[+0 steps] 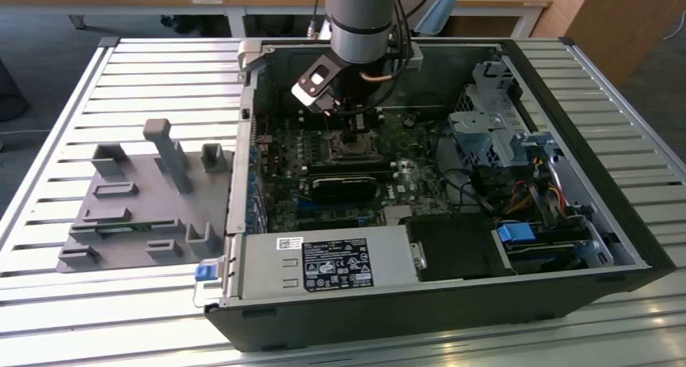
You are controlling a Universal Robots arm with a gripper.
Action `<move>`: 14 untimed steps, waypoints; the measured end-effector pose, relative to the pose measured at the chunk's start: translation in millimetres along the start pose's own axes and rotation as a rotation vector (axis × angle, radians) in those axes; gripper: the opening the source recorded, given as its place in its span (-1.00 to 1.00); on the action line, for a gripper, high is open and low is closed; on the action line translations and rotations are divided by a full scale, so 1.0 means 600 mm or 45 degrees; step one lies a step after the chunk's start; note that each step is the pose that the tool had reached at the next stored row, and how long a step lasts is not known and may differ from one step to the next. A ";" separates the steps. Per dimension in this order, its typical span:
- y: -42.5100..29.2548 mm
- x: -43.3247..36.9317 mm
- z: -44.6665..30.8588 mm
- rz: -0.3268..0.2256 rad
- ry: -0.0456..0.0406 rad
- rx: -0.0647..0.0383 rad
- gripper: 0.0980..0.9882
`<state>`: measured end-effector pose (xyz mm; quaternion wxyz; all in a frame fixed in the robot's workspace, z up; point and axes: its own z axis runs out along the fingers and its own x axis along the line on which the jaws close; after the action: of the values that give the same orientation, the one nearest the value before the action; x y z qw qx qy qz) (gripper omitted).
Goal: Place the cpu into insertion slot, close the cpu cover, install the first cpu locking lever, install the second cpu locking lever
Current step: 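Install the first cpu locking lever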
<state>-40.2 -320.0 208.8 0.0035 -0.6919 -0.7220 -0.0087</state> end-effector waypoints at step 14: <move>0.000 0.000 -0.017 0.000 0.000 0.000 -0.98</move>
<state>-40.1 -320.0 218.8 0.0035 -0.6919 -0.7220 -0.0086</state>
